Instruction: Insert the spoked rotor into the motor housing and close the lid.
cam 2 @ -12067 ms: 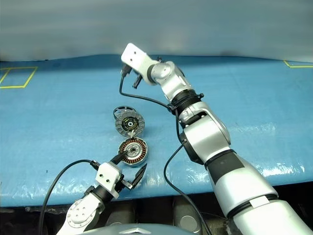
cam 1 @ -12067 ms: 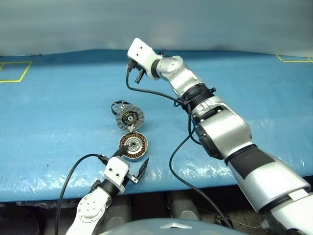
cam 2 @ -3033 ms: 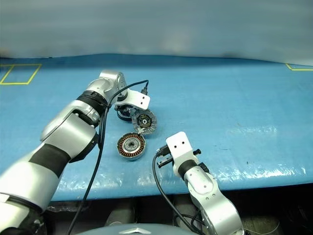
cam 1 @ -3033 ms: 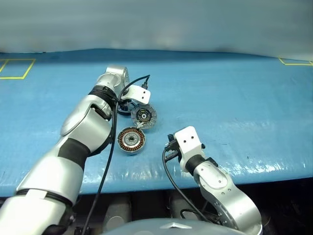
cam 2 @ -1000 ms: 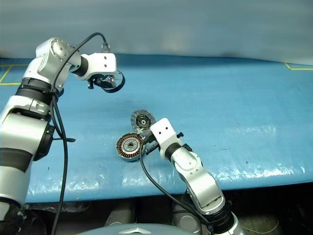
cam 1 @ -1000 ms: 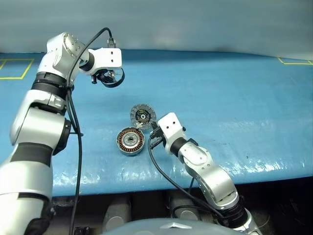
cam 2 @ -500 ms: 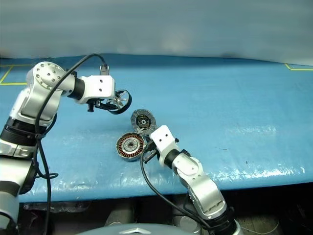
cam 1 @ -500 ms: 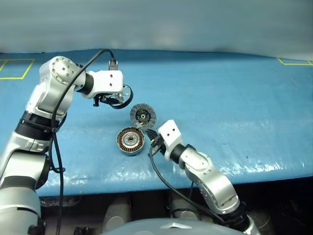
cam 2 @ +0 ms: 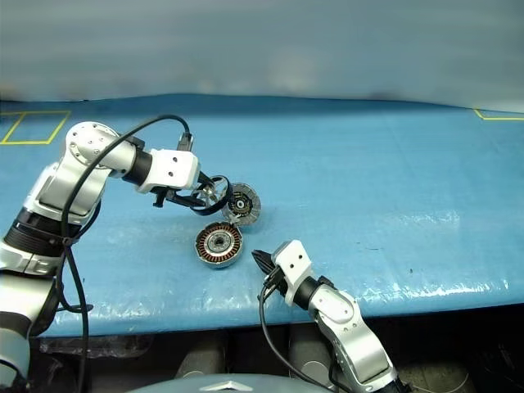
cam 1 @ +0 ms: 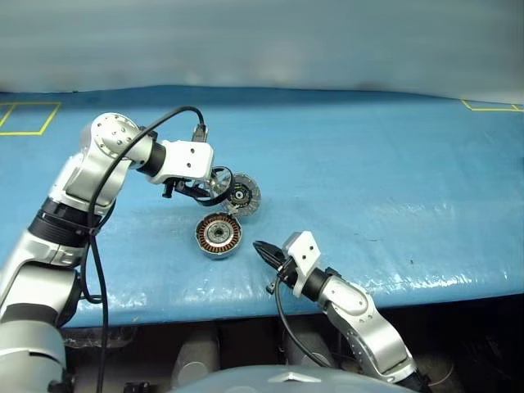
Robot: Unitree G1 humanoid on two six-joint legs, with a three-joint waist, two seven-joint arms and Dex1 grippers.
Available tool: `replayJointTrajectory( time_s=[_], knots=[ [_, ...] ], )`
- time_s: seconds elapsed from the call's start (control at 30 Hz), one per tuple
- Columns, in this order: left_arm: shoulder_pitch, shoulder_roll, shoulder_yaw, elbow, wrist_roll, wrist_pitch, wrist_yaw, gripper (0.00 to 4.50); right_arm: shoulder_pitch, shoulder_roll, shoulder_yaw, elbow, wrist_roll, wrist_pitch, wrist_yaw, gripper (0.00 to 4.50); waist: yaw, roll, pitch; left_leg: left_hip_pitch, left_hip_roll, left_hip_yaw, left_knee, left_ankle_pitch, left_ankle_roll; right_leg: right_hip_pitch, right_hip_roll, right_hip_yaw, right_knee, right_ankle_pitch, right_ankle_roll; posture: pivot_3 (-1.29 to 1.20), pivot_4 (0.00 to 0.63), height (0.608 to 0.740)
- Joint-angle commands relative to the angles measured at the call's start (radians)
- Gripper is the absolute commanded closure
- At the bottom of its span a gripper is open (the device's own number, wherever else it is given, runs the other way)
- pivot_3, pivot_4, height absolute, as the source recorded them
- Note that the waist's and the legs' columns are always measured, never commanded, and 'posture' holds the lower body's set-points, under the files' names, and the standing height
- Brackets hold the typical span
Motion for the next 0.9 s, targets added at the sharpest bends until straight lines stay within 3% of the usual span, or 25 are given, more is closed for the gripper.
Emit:
replayJointTrajectory(
  time_s=[0.03,0.4,0.9],
  knots=[
    [-0.020,0.005,0.014,0.009,-0.058,-0.033,-0.052,2.77,-0.002,0.009,-0.004,0.011,0.003,-0.048,0.011,4.50,0.001,0.000,0.000,0.000,0.000,0.000,0.000,0.000,0.000,0.000,0.000,0.000,0.000,0.000,0.000,0.00,0.150,0.740],
    [-0.007,-0.039,-0.014,0.076,-0.081,-0.087,-0.085,2.77,-0.030,0.051,0.020,0.064,0.000,-0.080,0.030,4.50,0.002,0.000,0.000,-0.001,0.000,0.000,0.000,0.000,0.000,0.000,0.000,0.000,-0.001,0.000,0.000,0.00,0.150,0.740],
    [0.058,-0.025,-0.059,0.128,-0.059,-0.233,-0.127,2.77,-0.055,0.066,0.021,0.107,-0.014,-0.098,0.028,4.50,0.003,0.000,0.000,0.000,0.000,0.000,-0.001,0.000,0.000,0.000,0.000,0.000,-0.001,0.000,-0.001,0.00,0.150,0.740]
  ],
)
